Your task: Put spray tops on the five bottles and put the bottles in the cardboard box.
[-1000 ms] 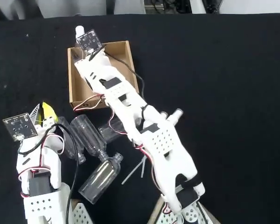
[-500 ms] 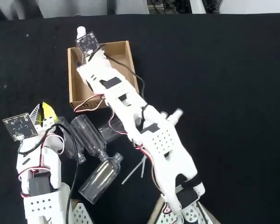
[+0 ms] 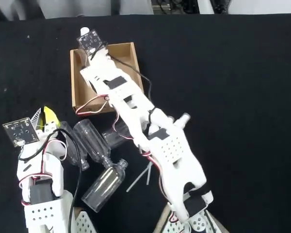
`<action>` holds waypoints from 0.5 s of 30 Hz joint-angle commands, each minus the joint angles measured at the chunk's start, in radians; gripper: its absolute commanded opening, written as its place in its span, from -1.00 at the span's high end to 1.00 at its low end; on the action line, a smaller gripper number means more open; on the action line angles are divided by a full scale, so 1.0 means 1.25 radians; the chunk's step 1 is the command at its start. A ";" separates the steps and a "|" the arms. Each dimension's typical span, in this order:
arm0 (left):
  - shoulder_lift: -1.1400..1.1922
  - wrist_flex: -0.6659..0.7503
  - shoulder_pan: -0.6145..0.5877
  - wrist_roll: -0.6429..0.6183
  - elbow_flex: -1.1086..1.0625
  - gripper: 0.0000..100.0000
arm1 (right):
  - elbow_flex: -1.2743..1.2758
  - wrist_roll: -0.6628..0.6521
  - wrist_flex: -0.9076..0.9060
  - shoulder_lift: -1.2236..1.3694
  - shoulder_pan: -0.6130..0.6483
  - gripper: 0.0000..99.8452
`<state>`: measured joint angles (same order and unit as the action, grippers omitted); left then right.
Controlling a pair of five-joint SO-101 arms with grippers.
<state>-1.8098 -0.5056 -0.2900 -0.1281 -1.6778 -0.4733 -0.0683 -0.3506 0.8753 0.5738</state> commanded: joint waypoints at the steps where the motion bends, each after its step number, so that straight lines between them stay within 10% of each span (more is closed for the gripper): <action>1: -0.009 -0.001 -0.010 0.009 -0.018 0.93 | -0.024 0.006 -0.043 -0.102 -0.025 0.60; 15: -0.009 -0.001 -0.010 0.049 -0.018 0.93 | -0.024 0.004 -0.113 -0.128 -0.027 0.60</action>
<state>-1.8098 -0.5056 -0.2900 -0.1005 -1.6778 -0.4733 -0.0683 -0.4826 0.8416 0.5738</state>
